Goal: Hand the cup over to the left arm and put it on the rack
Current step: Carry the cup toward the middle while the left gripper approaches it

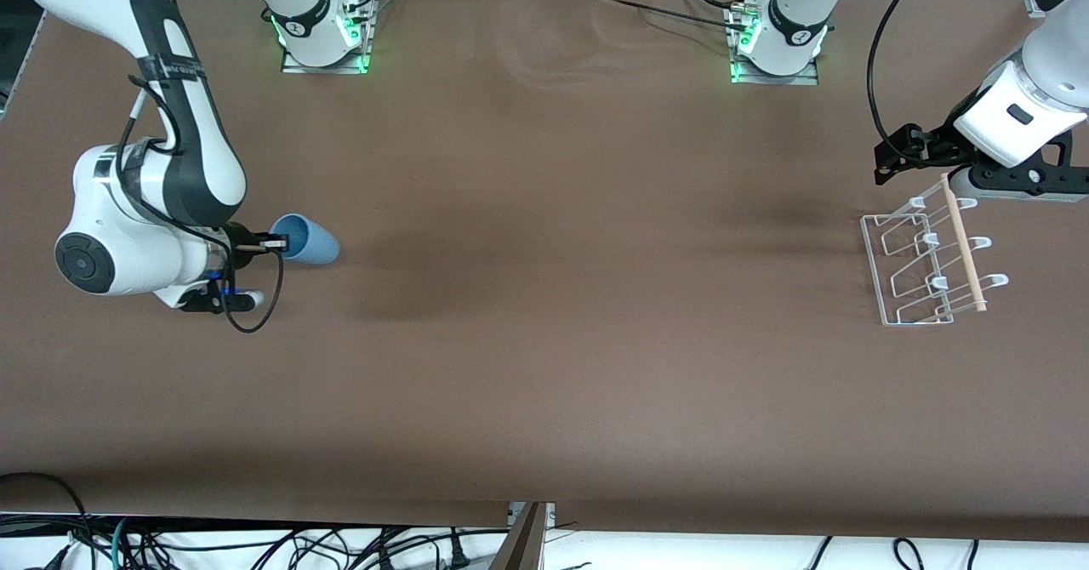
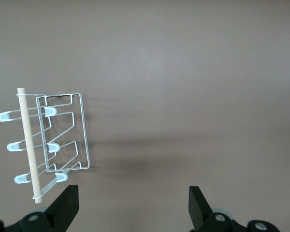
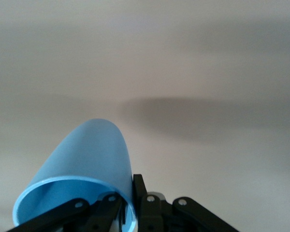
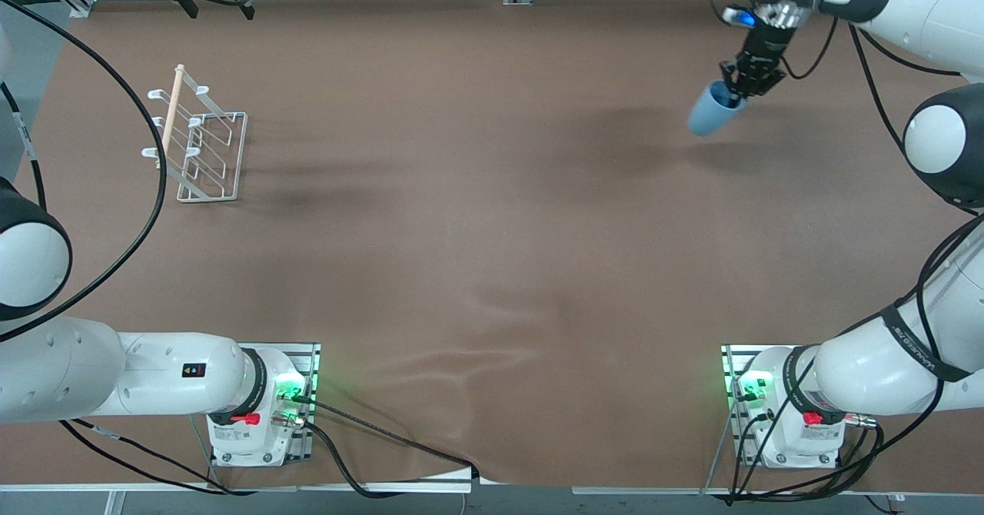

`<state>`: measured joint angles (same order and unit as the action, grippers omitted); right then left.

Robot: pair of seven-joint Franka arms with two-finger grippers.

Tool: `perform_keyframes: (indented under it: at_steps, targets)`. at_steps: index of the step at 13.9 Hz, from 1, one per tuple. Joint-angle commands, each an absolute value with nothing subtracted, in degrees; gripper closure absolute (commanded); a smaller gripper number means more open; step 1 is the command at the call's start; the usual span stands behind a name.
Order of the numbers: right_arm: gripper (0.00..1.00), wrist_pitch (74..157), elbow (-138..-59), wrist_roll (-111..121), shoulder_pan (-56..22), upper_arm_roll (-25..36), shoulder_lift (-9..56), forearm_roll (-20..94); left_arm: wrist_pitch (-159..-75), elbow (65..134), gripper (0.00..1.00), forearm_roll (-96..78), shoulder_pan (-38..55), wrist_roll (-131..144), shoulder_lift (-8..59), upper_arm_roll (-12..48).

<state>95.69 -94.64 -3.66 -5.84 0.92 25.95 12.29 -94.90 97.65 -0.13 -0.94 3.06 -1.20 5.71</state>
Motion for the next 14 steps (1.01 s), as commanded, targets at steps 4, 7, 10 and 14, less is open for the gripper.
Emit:
perform_keyframes:
  at_steps: [4, 7, 10, 14]
  targets:
    - [1.0, 92.9, -87.54, -24.31, -15.45, -0.09, 26.54, 30.28, -90.62, 96.06, 0.0, -1.67, -0.62, -2.01, 2.1, 5.98]
    - [1.0, 96.05, -84.56, -31.53, -19.67, -0.17, 28.64, 44.34, -90.09, 96.15, 0.0, -2.28, -0.79, -11.48, 3.77, 5.98]
    - [1.0, 96.77, -80.44, -35.94, -22.23, -0.18, 32.24, 59.01, -90.26, 96.06, 0.0, -6.22, -1.23, -21.33, 5.71, 5.98]
    - [1.0, 100.0, -75.42, -37.35, -27.4, -0.18, 37.35, 70.48, -90.26, 96.94, 0.0, -18.16, -2.29, -32.57, 7.29, 5.89]
